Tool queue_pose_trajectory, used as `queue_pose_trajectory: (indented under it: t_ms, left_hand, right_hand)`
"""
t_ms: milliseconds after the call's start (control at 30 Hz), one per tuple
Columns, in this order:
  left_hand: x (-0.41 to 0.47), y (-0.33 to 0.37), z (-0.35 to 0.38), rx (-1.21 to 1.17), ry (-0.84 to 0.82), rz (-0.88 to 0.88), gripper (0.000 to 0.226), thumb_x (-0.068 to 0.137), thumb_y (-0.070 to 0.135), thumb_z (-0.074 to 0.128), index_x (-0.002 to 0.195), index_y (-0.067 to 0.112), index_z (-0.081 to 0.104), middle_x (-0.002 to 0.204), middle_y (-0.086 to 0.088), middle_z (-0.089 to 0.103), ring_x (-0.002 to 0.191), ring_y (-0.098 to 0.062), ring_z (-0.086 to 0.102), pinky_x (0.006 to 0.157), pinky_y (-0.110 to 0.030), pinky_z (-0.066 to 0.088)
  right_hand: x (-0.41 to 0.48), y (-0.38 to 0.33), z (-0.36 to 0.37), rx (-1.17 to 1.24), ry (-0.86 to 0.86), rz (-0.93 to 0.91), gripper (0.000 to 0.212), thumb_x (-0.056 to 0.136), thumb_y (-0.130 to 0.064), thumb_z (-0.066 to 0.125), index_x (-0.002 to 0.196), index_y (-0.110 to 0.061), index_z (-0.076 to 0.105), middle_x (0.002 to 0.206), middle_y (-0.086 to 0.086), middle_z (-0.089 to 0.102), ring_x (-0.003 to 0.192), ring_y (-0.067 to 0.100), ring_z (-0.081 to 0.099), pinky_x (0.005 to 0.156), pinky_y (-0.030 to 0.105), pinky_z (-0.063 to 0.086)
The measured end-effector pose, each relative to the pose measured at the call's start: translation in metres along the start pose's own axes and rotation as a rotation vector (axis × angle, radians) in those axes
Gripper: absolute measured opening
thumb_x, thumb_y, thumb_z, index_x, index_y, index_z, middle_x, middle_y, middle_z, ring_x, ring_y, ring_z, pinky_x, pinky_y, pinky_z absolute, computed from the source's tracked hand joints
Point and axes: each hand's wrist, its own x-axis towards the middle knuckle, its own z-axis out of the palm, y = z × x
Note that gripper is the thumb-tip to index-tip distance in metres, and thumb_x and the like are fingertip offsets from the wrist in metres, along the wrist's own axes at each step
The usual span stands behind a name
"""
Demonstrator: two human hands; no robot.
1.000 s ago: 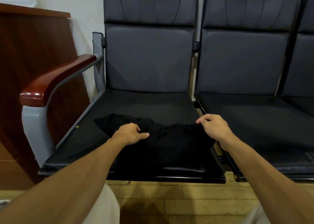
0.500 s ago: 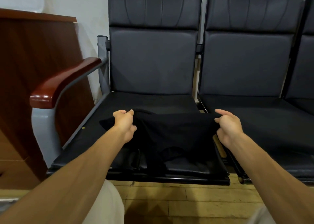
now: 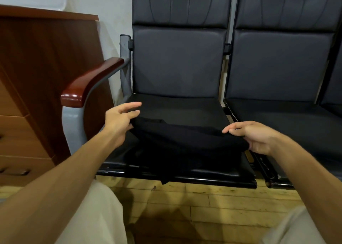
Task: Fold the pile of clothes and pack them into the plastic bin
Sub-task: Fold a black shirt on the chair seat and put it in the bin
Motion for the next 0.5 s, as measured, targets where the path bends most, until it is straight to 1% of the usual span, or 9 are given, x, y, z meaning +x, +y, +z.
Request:
queue_pose_trajectory:
  t_ms: [33, 100, 167, 233, 300, 333, 400, 467, 500]
  left_hand:
    - [-0.004, 0.001, -0.003, 0.013, -0.098, 0.019, 0.025, 0.089, -0.001, 0.061, 0.098, 0.019, 0.072, 0.100, 0.005, 0.073, 0.096, -0.010, 0.065, 0.077, -0.026, 0.055]
    - [-0.005, -0.006, -0.010, 0.145, -0.240, 0.035, 0.025, 0.089, -0.003, 0.060, 0.093, 0.019, 0.071, 0.084, 0.009, 0.075, 0.086, -0.006, 0.066, 0.065, -0.017, 0.052]
    - [-0.002, -0.018, -0.021, 0.491, -0.380, 0.112, 0.035, 0.089, -0.006, 0.057, 0.088, 0.026, 0.070, 0.079, 0.013, 0.073, 0.083, -0.003, 0.065, 0.064, -0.013, 0.047]
    - [0.000, -0.026, -0.027, 0.819, -0.557, 0.155, 0.040, 0.088, -0.007, 0.057, 0.090, 0.031, 0.069, 0.089, 0.016, 0.069, 0.088, -0.002, 0.065, 0.069, -0.010, 0.045]
    - [0.001, -0.029, -0.030, 1.009, -0.734, 0.112, 0.035, 0.091, -0.003, 0.056, 0.106, 0.027, 0.068, 0.101, 0.019, 0.058, 0.084, 0.000, 0.061, 0.067, -0.009, 0.046]
    - [0.003, -0.031, -0.030, 1.064, -0.772, 0.088, 0.034, 0.093, 0.000, 0.055, 0.114, 0.025, 0.065, 0.104, 0.018, 0.052, 0.080, -0.002, 0.060, 0.066, -0.011, 0.047]
    - [0.009, -0.034, -0.032, 1.097, -0.724, 0.074, 0.033, 0.095, 0.003, 0.053, 0.123, 0.019, 0.061, 0.111, 0.007, 0.052, 0.080, -0.015, 0.062, 0.063, -0.015, 0.048]
    - [0.016, -0.037, -0.033, 1.055, -0.526, 0.069, 0.030, 0.096, 0.006, 0.052, 0.125, 0.010, 0.058, 0.110, -0.008, 0.059, 0.080, -0.018, 0.060, 0.060, -0.013, 0.046]
    - [0.018, -0.039, -0.033, 1.039, -0.418, 0.060, 0.028, 0.097, 0.008, 0.052, 0.124, 0.007, 0.058, 0.112, -0.012, 0.060, 0.086, -0.018, 0.060, 0.067, -0.014, 0.046]
  right_hand:
    - [-0.002, 0.000, -0.002, -0.032, -0.057, 0.034, 0.025, 0.099, -0.010, 0.048, 0.101, -0.009, 0.073, 0.109, 0.013, 0.070, 0.093, 0.027, 0.066, 0.070, 0.033, 0.054]
    - [-0.002, 0.003, -0.001, -0.115, -0.080, 0.090, 0.025, 0.099, -0.012, 0.048, 0.102, -0.006, 0.072, 0.108, 0.016, 0.071, 0.095, 0.029, 0.067, 0.066, 0.035, 0.055]
    - [0.000, 0.009, 0.004, -0.212, -0.040, 0.125, 0.023, 0.099, -0.006, 0.046, 0.104, -0.002, 0.068, 0.110, 0.017, 0.068, 0.096, 0.028, 0.067, 0.066, 0.033, 0.056]
    - [0.003, 0.012, 0.006, -0.249, -0.010, 0.155, 0.025, 0.098, 0.000, 0.043, 0.108, -0.003, 0.066, 0.115, 0.017, 0.064, 0.101, 0.029, 0.066, 0.072, 0.035, 0.057]
    - [0.005, 0.011, 0.005, -0.237, 0.016, 0.162, 0.028, 0.096, 0.004, 0.042, 0.111, -0.005, 0.065, 0.120, 0.016, 0.060, 0.106, 0.032, 0.063, 0.075, 0.035, 0.057]
    - [0.006, 0.010, 0.004, -0.231, 0.038, 0.156, 0.027, 0.096, 0.003, 0.044, 0.110, -0.005, 0.065, 0.120, 0.016, 0.060, 0.106, 0.032, 0.062, 0.073, 0.034, 0.056]
    - [0.009, 0.011, 0.004, -0.226, 0.094, 0.135, 0.019, 0.095, 0.000, 0.052, 0.105, -0.004, 0.067, 0.117, 0.016, 0.062, 0.102, 0.030, 0.063, 0.069, 0.032, 0.055]
    - [0.014, 0.015, 0.003, -0.221, 0.170, 0.092, 0.012, 0.092, 0.000, 0.058, 0.096, -0.002, 0.069, 0.113, 0.017, 0.064, 0.100, 0.028, 0.064, 0.067, 0.030, 0.055]
    - [0.017, 0.016, 0.002, -0.214, 0.209, 0.070, 0.010, 0.090, 0.001, 0.060, 0.092, -0.001, 0.069, 0.112, 0.017, 0.064, 0.100, 0.027, 0.064, 0.067, 0.030, 0.054]
